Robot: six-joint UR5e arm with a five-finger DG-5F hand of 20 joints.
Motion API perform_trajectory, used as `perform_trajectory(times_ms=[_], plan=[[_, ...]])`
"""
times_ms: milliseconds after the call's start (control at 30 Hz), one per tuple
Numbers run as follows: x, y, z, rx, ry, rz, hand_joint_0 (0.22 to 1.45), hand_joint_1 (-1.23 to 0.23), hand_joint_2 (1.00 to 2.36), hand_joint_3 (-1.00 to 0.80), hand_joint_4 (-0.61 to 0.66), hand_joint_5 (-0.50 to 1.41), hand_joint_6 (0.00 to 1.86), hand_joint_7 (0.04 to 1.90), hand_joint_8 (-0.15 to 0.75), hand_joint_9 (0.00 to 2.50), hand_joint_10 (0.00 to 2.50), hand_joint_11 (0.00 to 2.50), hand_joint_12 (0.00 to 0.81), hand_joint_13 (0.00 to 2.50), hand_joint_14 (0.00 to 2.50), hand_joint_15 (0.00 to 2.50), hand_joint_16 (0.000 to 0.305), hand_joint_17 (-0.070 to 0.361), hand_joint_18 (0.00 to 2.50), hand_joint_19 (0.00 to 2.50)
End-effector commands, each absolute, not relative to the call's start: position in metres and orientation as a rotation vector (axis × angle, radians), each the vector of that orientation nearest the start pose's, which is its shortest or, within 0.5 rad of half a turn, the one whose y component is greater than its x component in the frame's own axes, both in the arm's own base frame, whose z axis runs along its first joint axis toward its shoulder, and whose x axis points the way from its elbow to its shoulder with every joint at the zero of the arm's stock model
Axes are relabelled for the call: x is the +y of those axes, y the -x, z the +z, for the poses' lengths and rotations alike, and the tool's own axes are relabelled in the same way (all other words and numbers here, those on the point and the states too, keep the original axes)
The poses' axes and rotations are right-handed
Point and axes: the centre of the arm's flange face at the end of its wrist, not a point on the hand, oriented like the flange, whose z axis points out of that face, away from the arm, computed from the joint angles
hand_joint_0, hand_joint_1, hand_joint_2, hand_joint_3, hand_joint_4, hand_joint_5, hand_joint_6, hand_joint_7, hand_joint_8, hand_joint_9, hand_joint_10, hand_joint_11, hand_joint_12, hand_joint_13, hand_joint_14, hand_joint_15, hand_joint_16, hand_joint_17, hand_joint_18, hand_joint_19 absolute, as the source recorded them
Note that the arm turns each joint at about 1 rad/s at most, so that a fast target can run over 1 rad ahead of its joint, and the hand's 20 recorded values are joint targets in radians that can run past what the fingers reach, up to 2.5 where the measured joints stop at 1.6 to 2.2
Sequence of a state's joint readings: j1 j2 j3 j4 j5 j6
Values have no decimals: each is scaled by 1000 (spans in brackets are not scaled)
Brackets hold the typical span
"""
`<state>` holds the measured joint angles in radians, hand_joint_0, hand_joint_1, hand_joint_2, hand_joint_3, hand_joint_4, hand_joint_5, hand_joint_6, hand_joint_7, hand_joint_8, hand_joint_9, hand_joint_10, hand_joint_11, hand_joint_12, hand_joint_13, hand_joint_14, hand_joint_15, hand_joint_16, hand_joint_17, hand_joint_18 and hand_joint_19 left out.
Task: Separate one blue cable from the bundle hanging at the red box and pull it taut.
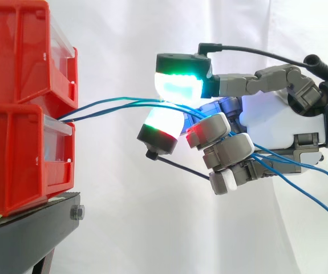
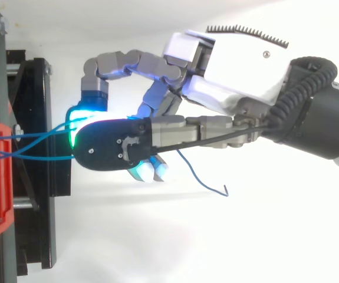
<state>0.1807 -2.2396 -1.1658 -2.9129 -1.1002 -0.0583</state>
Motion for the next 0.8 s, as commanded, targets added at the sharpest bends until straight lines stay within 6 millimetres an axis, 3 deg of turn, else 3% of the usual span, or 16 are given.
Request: perform_trajectory(times_ms=[0, 167, 233, 267, 333, 467, 533, 633, 767], plan=[[-45, -748, 291, 1055, -1312, 925, 685, -614, 1017, -103, 189, -87, 501, 1409, 333, 1314, 25, 1313, 415, 1401, 24, 1265, 55, 124, 1105, 859], [-45, -748, 292, 1049, -1308, 928, 673, -652, 1013, -67, 187, -89, 500, 1446, 346, 1302, 23, 1300, 433, 1410, 24, 1250, 58, 131, 1136, 845], [-45, -748, 292, 1050, -1304, 926, 638, -649, 1017, -157, 181, -90, 500, 1464, 337, 1286, 24, 1295, 429, 1396, 24, 1261, 57, 128, 1121, 858], [-45, -748, 292, 1051, -1303, 925, 616, -608, 1015, -294, 168, -93, 500, 1479, 320, 1257, 27, 1314, 401, 1369, 25, 1287, 52, 117, 1071, 894], [-45, -748, 292, 1053, -1302, 922, 601, -538, 1011, -380, 170, -94, 506, 1464, 325, 1265, 25, 1310, 399, 1369, 26, 1278, 52, 117, 1074, 893], [-45, -749, 292, 1052, -1300, 922, 600, -414, 1006, -433, 198, -69, 500, 1456, 328, 1311, 27, 1277, 393, 1388, 26, 1272, 52, 117, 1080, 891], [-43, -749, 292, 1053, -1299, 923, 633, -443, 1011, -364, 208, -68, 500, 1457, 323, 1319, 26, 1276, 400, 1394, 26, 1266, 52, 116, 1080, 890], [-43, -749, 292, 1052, -1299, 924, 671, -536, 1018, -115, 203, -72, 501, 1418, 338, 1338, 26, 1265, 415, 1416, 25, 1257, 55, 124, 1115, 871], [-43, -749, 292, 1052, -1299, 924, 713, -628, 1011, 33, 203, -71, 501, 1401, 340, 1351, 25, 1244, 425, 1429, 22, 1246, 57, 128, 1123, 862]])
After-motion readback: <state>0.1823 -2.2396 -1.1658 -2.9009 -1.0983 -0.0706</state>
